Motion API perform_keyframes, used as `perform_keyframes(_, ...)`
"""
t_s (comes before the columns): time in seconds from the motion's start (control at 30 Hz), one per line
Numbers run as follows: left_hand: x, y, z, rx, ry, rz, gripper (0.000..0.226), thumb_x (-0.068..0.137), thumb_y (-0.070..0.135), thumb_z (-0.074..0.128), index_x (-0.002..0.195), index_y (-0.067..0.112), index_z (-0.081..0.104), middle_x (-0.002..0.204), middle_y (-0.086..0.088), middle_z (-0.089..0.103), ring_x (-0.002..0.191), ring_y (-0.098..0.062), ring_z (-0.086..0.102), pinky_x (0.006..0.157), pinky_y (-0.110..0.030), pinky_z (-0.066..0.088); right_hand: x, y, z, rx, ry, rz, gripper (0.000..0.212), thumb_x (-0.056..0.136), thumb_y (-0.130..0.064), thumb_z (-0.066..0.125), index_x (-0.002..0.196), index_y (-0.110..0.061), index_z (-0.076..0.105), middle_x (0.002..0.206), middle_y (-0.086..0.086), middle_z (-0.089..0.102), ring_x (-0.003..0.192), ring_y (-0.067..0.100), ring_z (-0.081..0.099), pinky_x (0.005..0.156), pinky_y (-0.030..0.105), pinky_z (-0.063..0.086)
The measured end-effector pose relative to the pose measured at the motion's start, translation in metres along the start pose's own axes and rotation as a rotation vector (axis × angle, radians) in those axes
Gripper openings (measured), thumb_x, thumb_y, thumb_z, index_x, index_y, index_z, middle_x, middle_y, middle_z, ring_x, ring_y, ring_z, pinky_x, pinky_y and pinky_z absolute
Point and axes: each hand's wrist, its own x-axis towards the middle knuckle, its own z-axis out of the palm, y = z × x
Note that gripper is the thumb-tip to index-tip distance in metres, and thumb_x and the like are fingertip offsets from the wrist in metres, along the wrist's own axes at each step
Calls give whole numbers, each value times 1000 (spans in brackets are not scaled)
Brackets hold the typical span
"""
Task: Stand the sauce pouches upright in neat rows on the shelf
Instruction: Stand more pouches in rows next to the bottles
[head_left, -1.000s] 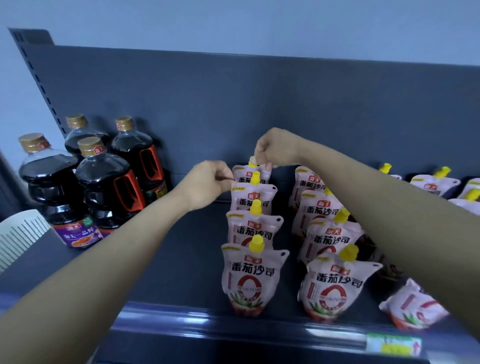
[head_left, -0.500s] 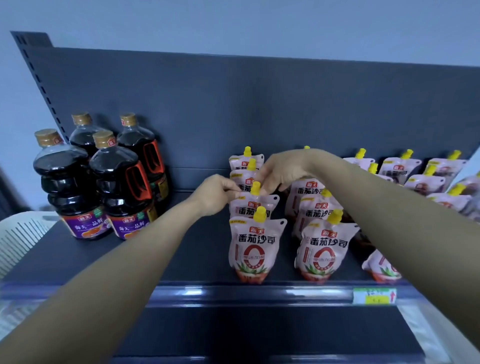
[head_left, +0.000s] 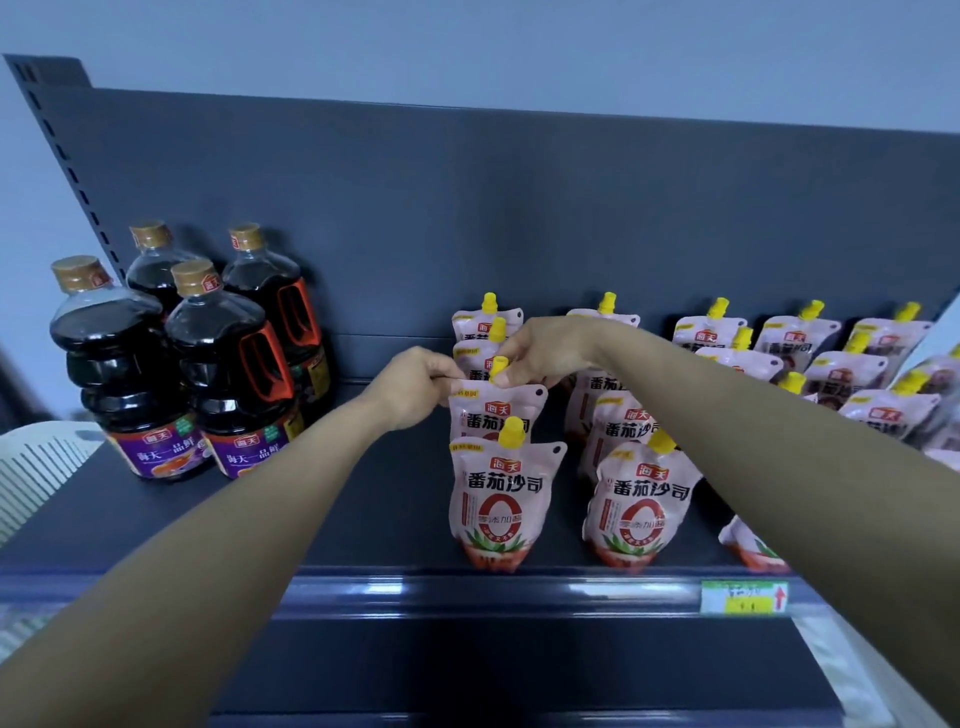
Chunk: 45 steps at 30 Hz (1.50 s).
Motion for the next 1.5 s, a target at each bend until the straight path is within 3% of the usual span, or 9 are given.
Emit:
perform_keyframes(0.23,-27,21,-10,26,171,89,15,89,20,58,82,7,64,69,4,59,66,-7,52,66,-18,42,-21,3,-24,-83,1,-20,15,87,-12,66,101,-7,69,78,-3,69,74,9,66,69,22,51)
perform_keyframes(0.33,-40,31,-11,-101,-106,63,22,85,32,62,82,11,68,72,5,66,68,-4,61,72,-20,49,-34,-2,-18,-87,-106,-23,22,85,-21,69,104,-9,71,92,1,73,83,10,68,74,20,52)
perform_keyframes(0.47,-47,26,-5,72,-320,34,19,76,28,73,88,13,73,102,-5,70,101,-13,61,95,-31,45,-48,-11,-1,-195,-269,2,26,82,-28,71,106,-19,71,109,-1,71,105,15,64,93,28,50)
perform_keyframes(0.6,-51,17,5,217,-301,34,18,83,13,66,84,-4,68,79,-11,60,75,-16,52,83,-44,49,-54,-11,18,-333,-195,1,28,87,-22,65,113,-16,69,117,3,69,111,19,61,100,32,46)
perform_keyframes(0.73,-54,15,4,185,-292,31,13,84,9,64,80,-3,69,78,-11,63,74,-14,55,81,-39,53,-61,-10,25,-278,-132,6,21,88,-25,65,106,-17,71,106,1,69,100,18,59,82,25,41)
perform_keyframes(0.97,-57,12,5,98,-298,15,18,83,5,64,67,11,66,70,3,63,70,-8,58,73,-29,52,-63,-7,34,-272,-58,-16,7,92,-21,60,89,-20,67,85,-7,60,92,14,54,80,27,37)
perform_keyframes(1.17,-62,14,7,214,-223,60,7,82,12,67,77,8,69,79,-5,65,74,-11,56,80,-37,48,-73,-3,27,-186,-34,-23,19,88,-20,65,104,-15,72,105,1,72,100,17,64,83,23,43)
perform_keyframes(1.3,-64,38,4,95,-40,92,10,82,12,68,92,11,68,100,-4,71,94,-13,63,90,-28,48,-93,20,0,-135,110,-32,21,85,-21,67,105,-19,74,98,-1,74,89,14,65,81,23,50)
perform_keyframes(1.5,-55,97,45,57,50,225,19,83,10,65,101,14,62,101,-3,64,89,-10,60,65,-1,45,-118,79,-29,-73,234,63,22,88,-6,60,105,-10,73,99,4,74,92,16,67,87,30,54)
